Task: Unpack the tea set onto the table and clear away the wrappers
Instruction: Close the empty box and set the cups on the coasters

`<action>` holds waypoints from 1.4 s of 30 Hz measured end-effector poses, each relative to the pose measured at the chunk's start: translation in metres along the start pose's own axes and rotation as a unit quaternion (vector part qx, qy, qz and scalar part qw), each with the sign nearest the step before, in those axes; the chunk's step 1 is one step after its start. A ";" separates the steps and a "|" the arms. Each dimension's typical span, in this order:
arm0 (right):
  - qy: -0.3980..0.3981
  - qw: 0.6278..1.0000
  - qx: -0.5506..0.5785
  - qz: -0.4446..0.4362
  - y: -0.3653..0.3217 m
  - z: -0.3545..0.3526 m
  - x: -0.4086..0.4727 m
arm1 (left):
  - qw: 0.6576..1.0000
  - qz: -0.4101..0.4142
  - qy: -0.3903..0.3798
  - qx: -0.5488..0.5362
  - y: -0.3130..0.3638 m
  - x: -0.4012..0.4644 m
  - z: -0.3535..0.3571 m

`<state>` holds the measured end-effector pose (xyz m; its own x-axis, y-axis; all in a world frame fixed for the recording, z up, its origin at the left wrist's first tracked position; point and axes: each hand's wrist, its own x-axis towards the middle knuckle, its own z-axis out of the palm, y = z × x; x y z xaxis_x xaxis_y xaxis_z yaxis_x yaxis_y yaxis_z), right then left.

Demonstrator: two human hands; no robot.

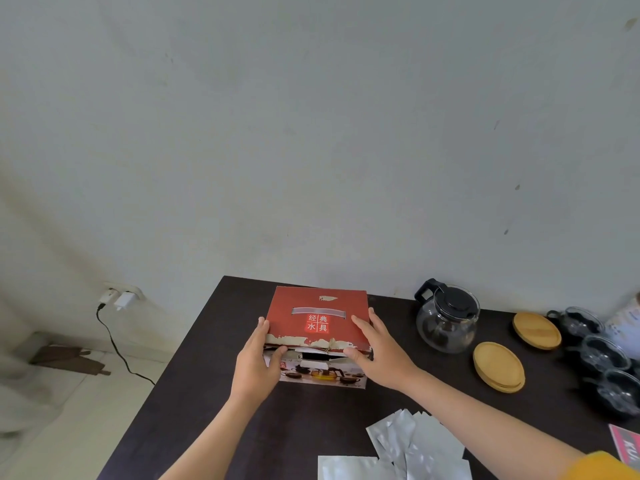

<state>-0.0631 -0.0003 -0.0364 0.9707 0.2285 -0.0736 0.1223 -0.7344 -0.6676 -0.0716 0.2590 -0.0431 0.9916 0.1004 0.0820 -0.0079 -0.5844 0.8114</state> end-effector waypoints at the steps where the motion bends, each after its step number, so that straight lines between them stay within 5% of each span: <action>1: 0.004 1.000 0.003 0.000 0.001 0.002 0.000 | 1.000 0.004 0.000 0.000 -0.001 0.000 0.001; 11: 0.033 0.998 0.051 0.014 0.001 0.017 -0.005 | 0.999 -0.009 0.026 0.018 -0.004 0.000 0.005; 21: 0.200 0.978 0.052 0.004 -0.009 0.030 -0.010 | 0.997 -0.014 0.075 0.010 0.000 -0.002 0.003; 42: 0.221 0.974 0.051 0.029 -0.020 0.035 -0.013 | 0.996 -0.048 0.073 0.026 -0.005 0.005 0.007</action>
<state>-0.0856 0.0335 -0.0485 0.9723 -0.1254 0.1973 0.0649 -0.6659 -0.7432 -0.0655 0.2564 -0.0511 0.9581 0.2710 0.0922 0.0959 -0.6072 0.7887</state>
